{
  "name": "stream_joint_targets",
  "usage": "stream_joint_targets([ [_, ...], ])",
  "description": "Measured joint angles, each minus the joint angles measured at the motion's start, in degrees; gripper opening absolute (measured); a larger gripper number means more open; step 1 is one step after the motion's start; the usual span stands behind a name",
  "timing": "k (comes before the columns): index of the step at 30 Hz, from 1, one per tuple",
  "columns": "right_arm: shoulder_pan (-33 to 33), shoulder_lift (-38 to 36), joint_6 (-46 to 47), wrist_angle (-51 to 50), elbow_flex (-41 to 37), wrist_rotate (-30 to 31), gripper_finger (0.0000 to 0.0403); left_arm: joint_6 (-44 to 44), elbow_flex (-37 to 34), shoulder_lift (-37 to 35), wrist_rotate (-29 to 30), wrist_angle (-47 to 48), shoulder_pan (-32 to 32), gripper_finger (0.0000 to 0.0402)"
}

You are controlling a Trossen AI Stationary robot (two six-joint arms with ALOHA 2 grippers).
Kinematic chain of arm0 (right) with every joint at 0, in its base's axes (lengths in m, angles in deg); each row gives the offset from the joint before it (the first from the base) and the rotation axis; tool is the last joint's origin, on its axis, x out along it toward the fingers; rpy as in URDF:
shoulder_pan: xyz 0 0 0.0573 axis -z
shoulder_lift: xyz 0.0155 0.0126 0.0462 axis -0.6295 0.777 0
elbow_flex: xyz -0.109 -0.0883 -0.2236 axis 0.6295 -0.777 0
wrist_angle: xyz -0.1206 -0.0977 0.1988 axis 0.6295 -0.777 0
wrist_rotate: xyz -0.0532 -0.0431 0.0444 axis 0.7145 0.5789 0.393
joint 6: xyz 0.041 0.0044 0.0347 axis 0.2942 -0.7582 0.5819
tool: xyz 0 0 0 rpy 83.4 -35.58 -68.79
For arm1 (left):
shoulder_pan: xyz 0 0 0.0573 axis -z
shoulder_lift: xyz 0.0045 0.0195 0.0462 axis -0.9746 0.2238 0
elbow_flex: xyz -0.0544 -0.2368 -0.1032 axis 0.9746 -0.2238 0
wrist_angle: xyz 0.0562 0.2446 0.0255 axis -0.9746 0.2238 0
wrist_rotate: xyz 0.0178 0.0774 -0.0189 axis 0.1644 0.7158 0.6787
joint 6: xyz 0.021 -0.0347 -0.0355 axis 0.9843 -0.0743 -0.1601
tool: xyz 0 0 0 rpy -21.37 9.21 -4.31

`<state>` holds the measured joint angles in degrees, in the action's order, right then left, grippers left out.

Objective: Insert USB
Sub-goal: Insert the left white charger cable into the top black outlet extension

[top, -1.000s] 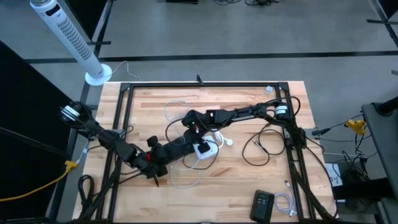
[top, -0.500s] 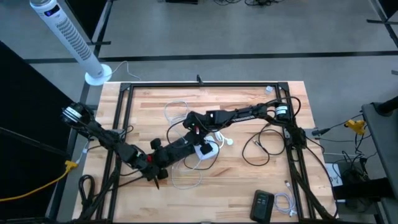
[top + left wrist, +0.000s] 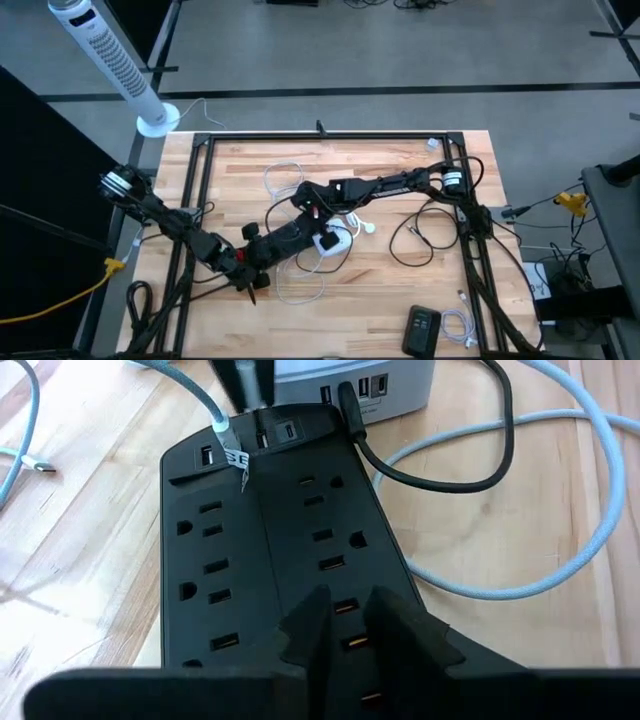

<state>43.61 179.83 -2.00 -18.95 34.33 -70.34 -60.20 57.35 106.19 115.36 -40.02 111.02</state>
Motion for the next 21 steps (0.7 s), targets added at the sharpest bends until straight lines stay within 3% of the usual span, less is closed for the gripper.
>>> stream_joint_targets([
  [12, -0.4, 0.2, -0.1, -0.8, 0.0, 2.0, 0.0016, 6.1, 0.8, -6.0, -0.2, 1.0, 0.0, 0.0067],
  [17, -0.3, 0.8, 1.6, -0.4, 0.0, 2.1, 0.0016, 11.4, 0.3, -8.5, 8.8, 2.1, -1.6, 0.0066],
  [21, -0.6, 1.1, 2.2, -0.5, 0.1, 2.9, 0.0016, 10.9, -0.7, -7.8, 2.5, 1.3, -4.6, 0.0064],
])
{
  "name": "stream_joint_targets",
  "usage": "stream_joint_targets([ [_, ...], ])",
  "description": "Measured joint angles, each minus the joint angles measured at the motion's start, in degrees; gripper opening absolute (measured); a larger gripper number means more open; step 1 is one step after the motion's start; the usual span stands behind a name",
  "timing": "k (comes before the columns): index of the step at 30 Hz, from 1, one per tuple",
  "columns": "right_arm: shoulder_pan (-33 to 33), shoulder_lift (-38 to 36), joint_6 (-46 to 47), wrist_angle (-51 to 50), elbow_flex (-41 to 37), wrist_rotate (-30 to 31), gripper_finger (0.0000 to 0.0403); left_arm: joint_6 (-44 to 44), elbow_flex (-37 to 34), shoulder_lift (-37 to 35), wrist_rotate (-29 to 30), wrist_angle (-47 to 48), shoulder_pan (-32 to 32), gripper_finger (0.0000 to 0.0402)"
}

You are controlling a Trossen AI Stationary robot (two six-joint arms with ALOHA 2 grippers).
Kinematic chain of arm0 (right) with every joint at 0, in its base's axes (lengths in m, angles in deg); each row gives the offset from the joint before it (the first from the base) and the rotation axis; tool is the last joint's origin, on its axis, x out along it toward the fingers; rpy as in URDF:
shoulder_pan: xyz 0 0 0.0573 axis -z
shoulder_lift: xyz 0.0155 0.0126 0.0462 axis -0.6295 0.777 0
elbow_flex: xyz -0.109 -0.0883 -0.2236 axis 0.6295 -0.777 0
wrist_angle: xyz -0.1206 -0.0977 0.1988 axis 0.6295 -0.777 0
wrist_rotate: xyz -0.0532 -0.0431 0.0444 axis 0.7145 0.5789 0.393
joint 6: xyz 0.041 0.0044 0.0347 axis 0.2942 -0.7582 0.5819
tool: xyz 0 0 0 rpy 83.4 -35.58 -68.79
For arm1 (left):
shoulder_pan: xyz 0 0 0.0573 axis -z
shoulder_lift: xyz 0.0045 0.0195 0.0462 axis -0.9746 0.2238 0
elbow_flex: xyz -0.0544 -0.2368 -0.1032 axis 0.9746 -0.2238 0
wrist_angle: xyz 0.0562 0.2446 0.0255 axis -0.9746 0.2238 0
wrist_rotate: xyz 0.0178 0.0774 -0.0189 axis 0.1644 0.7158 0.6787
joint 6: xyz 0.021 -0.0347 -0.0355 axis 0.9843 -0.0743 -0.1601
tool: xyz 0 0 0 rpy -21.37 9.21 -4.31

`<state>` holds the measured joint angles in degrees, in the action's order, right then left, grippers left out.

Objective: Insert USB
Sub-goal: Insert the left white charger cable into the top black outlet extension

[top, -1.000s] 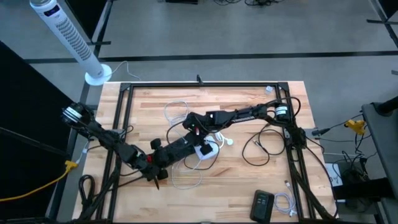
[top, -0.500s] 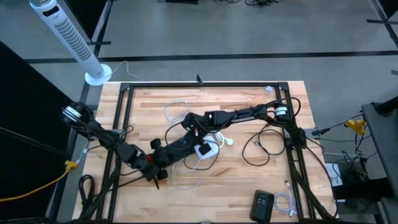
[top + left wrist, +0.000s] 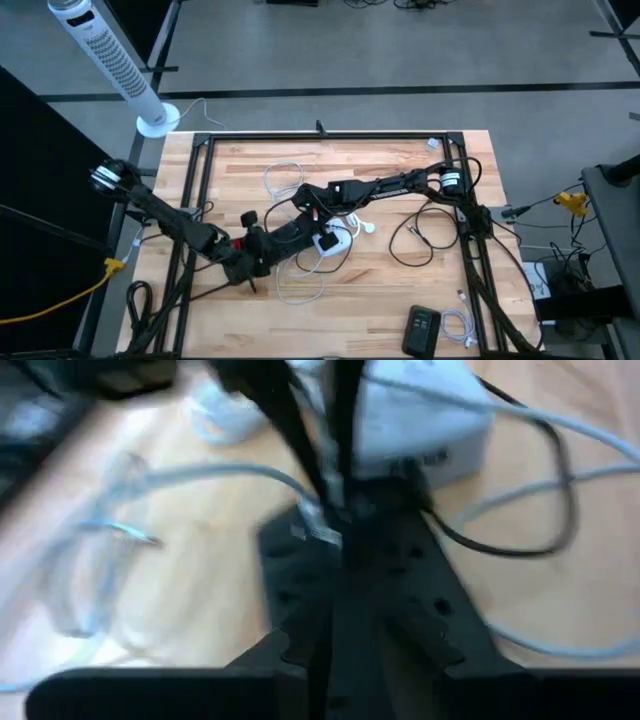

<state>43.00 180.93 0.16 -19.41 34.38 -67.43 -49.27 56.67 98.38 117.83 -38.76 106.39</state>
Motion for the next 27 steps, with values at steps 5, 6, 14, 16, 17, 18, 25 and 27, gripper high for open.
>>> stream_joint_targets([
  [5, -0.1, 0.2, 0.9, -0.1, 0.0, 0.2, 0.0016, -1.0, -2.0, 3.0, -1.3, -3.8, -0.8, 0.0063],
  [6, -0.1, 0.2, 1.2, -0.2, 0.1, 0.2, 0.0016, -1.1, -2.3, 3.6, -1.1, -4.9, -0.7, 0.0063],
  [14, -0.1, 0.3, 2.5, -2.3, 0.0, 0.3, 0.0016, -2.3, -3.1, 9.7, 0.5, -11.3, -1.4, 0.0063],
  [16, -0.2, 0.3, 2.5, -2.6, 0.0, 0.2, 0.0016, -2.0, -3.1, 11.0, 0.7, -13.4, -1.5, 0.0063],
  [17, -0.2, 0.3, 2.5, -2.7, 0.0, 0.2, 0.0016, -1.9, -3.1, 11.5, 0.8, -14.4, -1.6, 0.0063],
  [18, -0.3, 0.3, 2.5, -2.8, 0.0, 0.2, 0.0016, -1.7, -3.1, 11.9, 0.8, -15.0, -1.6, 0.0063],
  [25, -0.3, 0.6, 2.4, -2.9, 0.0, 0.2, 0.0016, -1.6, -3.1, 11.2, 0.1, -15.1, -1.6, 0.0063],
  [27, -0.3, 1.3, 2.3, -2.6, 0.0, 0.1, 0.0016, -1.6, -3.2, 11.0, -0.1, -15.1, -1.6, 0.0063],
])
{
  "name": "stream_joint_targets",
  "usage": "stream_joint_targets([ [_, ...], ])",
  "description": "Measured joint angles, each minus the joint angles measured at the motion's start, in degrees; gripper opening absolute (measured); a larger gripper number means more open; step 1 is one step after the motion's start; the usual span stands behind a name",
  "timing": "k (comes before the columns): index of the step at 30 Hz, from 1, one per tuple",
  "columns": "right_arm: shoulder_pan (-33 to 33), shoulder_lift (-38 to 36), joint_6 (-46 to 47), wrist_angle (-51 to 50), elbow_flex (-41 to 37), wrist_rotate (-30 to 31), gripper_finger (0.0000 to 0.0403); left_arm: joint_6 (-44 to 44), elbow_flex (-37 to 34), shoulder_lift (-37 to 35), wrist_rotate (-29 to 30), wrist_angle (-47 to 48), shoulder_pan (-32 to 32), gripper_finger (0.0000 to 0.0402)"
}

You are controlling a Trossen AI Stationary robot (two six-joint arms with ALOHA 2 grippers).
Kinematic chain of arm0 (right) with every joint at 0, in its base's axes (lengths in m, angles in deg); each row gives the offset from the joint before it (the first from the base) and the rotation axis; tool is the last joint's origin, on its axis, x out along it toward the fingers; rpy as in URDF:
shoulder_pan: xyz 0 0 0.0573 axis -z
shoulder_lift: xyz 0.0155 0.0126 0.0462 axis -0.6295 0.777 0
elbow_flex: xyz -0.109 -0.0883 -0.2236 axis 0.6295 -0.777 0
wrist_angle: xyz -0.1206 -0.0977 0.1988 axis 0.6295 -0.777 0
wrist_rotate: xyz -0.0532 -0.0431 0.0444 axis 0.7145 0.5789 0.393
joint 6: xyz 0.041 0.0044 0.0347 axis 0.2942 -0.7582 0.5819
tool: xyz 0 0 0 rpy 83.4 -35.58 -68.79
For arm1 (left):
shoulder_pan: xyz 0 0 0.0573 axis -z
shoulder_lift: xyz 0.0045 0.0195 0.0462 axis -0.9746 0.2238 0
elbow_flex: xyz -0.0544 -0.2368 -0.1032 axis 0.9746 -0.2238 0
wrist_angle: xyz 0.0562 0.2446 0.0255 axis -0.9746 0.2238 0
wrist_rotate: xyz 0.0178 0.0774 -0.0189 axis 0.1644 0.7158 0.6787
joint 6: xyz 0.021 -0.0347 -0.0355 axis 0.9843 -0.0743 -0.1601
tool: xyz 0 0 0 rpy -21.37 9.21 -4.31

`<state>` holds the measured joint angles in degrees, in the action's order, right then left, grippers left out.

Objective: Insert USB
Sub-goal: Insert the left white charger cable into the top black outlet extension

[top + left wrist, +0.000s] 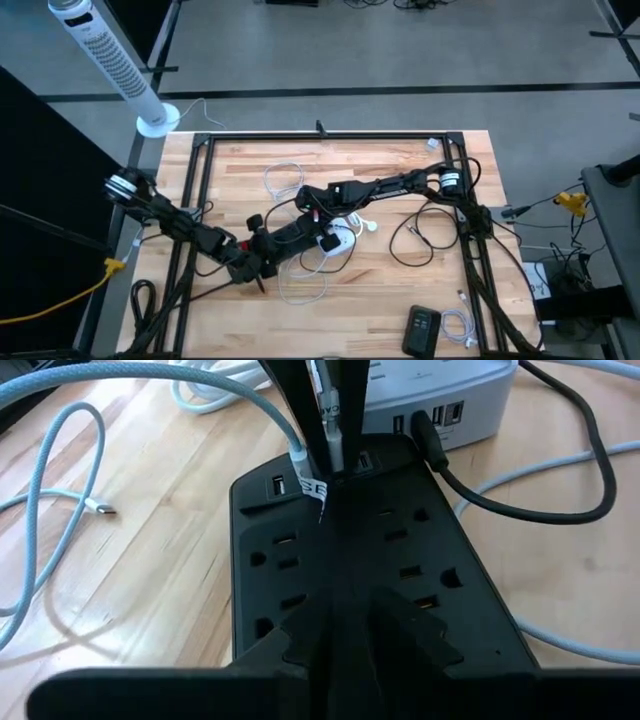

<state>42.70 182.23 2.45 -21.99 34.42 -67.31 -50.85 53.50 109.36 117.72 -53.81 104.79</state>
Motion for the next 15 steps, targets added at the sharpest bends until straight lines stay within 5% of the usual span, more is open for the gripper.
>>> stream_joint_targets([
  [15, 0.2, 0.3, -1.1, -0.2, -0.1, 0.1, 0.0032, -0.8, 0.0, -0.2, -0.3, 0.2, 0.0, 0.0063],
])
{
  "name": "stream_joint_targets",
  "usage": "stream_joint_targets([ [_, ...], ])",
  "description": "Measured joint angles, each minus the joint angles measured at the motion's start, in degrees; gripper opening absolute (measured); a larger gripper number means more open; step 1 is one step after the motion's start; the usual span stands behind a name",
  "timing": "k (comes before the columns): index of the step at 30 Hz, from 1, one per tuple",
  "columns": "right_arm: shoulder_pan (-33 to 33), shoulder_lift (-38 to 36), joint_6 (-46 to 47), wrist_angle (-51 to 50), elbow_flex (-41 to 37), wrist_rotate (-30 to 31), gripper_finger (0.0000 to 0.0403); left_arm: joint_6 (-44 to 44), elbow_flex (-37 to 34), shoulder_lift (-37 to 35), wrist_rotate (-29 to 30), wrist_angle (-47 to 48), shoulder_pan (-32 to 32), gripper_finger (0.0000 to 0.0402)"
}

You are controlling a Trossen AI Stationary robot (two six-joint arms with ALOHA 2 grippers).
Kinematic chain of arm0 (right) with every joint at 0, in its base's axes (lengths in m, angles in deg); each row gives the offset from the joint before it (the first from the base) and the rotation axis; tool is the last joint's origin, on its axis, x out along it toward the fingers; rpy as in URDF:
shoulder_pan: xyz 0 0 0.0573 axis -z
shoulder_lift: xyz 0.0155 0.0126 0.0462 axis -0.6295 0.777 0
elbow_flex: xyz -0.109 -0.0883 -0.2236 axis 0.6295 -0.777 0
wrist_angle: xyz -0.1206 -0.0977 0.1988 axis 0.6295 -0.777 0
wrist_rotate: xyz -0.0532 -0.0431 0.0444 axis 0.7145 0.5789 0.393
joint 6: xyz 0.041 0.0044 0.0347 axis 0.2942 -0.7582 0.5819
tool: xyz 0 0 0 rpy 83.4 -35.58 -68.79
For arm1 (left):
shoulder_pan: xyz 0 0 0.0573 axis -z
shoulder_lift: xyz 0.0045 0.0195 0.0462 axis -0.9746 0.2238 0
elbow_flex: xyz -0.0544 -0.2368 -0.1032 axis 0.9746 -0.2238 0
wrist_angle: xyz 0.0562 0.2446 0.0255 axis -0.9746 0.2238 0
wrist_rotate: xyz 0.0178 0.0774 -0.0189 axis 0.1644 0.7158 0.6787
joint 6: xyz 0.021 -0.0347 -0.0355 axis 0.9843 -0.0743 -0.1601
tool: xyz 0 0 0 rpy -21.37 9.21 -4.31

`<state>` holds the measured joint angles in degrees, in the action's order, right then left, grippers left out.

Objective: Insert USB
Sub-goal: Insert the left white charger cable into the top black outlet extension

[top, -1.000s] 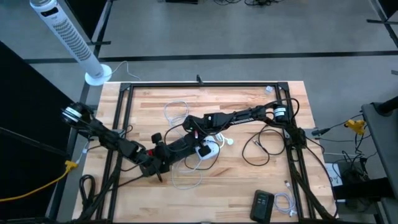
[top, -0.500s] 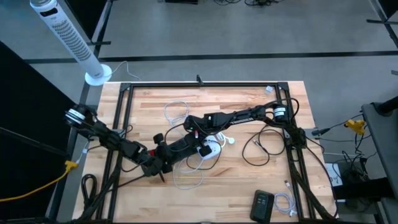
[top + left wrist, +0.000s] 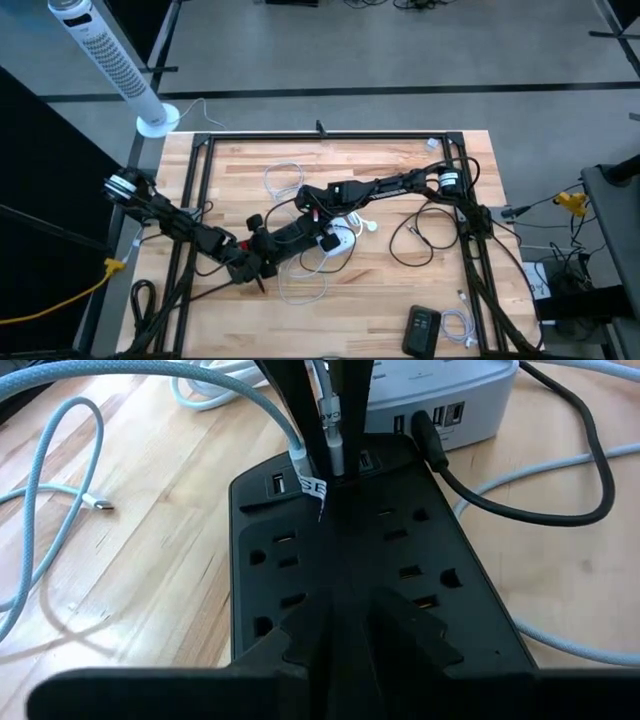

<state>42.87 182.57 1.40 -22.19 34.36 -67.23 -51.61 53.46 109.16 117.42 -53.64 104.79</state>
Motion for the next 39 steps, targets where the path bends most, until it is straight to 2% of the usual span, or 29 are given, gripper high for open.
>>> stream_joint_targets([
  [9, -1.2, -3.4, 0.8, -2.1, -0.4, 1.0, 0.0132, -0.6, 0.0, -0.5, -0.5, 0.3, 0.0, 0.0063],
  [16, -2.0, -6.1, 0.2, -3.9, -0.3, 3.9, 0.0175, -1.1, 0.0, -0.8, -0.6, 0.8, 0.0, 0.0063],
  [24, -2.0, -8.3, 0.5, -4.7, -0.3, 3.7, 0.0181, -1.7, 0.0, -0.9, -0.6, 1.0, 0.0, 0.0063],
  [32, -1.8, -8.4, 1.2, -6.9, -0.6, 3.7, 0.0171, -2.0, 0.0, -0.9, -0.6, 1.1, 0.1, 0.0063],
  [39, -1.7, -8.4, 1.2, -3.7, -2.2, 3.6, 0.0157, -2.5, 0.0, -0.9, -0.6, 1.1, 0.1, 0.0063],
])
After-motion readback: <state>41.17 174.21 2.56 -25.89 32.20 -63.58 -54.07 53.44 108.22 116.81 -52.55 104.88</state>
